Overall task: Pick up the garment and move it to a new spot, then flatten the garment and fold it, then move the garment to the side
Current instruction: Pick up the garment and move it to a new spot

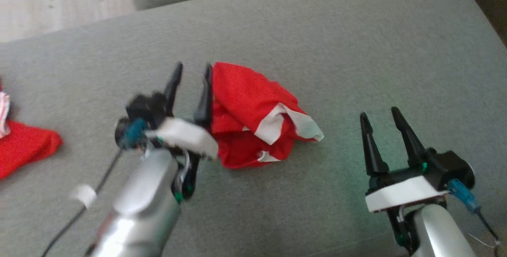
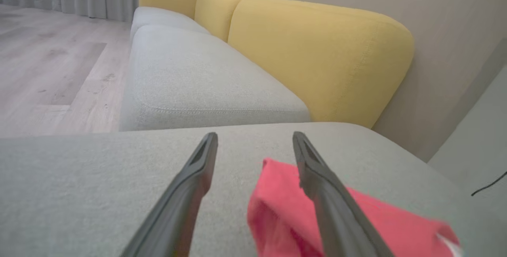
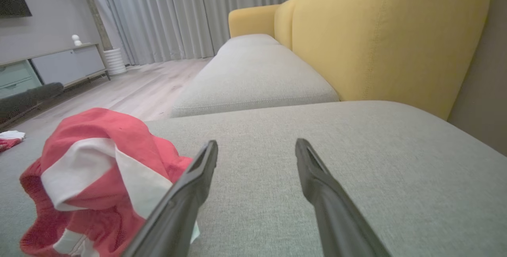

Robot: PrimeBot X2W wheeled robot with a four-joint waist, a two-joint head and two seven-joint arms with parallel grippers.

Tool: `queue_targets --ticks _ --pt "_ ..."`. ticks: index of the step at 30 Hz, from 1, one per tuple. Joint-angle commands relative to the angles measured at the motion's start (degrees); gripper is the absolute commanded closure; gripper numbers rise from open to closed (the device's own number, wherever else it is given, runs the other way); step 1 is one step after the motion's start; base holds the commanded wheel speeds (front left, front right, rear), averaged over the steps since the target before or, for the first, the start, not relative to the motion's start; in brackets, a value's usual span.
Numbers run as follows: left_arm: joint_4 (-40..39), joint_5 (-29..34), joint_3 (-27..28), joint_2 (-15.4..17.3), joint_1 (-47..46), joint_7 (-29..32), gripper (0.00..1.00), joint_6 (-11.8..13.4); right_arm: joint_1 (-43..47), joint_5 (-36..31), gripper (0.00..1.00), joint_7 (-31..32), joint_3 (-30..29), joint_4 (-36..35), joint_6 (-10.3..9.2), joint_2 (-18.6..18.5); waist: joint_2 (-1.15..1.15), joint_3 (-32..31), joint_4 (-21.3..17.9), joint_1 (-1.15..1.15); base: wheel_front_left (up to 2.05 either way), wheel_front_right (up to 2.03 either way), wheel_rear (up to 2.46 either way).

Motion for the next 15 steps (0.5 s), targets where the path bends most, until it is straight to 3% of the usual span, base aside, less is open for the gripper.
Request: queue_targets --ticks 1,9,15 --pt "-3.10 1.77 0.64 1.66 1.39 -0.76 0.00 0.13 -0.15 -0.56 0.00 -0.62 0.56 -2.22 0.43 0.21 0.00 -1.59 2.11 0.00 0.00 0.00 0.00" --pt "-20.31 11.14 5.88 3.00 16.20 -1.04 0.00 3.54 2.23 -3.14 0.00 -0.62 -2.90 -4.27 0.43 -0.63 0.00 -3.51 7.26 0.00 0.00 0.00 0.00" --pt "-24.31 15.46 12.42 3.34 27.00 -1.05 0.00 4.40 3.55 -5.11 0.00 -0.62 -3.70 -4.16 0.43 -0.71 0.00 -5.08 9.80 0.00 0.00 0.00 0.00"
